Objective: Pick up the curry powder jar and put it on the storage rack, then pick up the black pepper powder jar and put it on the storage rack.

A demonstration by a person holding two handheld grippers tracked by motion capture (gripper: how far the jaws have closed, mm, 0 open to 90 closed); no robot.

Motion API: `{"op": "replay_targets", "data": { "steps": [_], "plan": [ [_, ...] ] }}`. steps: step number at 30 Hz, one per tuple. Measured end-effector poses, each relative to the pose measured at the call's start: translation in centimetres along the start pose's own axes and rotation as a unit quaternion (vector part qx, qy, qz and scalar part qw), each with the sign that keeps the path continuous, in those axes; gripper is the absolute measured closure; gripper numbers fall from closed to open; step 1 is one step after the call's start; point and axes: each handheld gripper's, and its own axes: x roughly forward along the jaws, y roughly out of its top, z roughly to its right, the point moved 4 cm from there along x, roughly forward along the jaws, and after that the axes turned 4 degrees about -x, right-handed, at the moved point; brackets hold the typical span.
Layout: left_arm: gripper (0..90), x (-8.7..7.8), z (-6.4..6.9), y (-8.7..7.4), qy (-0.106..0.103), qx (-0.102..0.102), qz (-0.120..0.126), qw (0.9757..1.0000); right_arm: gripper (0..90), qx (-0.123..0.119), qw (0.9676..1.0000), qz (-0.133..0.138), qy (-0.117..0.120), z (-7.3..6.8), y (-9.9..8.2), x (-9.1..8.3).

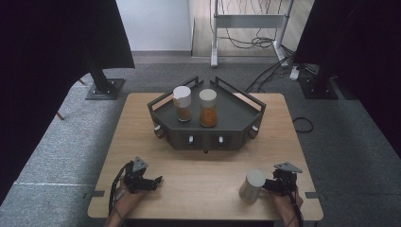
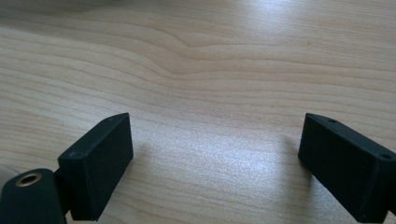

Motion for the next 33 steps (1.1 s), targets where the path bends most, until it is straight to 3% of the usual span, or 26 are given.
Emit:
{"op": "replay_targets", "data": {
  "steps": [26, 33],
  "plan": [
    [3.4, 0.00, 0.00, 0.00, 0.000, 0.000, 0.000, 1.0000, 9.3, 0.001, 1.0000, -0.003, 0.001, 0.05, 0.07, -0.11],
    [3.4, 0.00, 0.00, 0.00, 0.000, 0.000, 0.000, 1.0000, 10.1, 0.005, 0.9997, 0.023, 0.001, 0.06, -0.02, -0.92]
  ]
}}
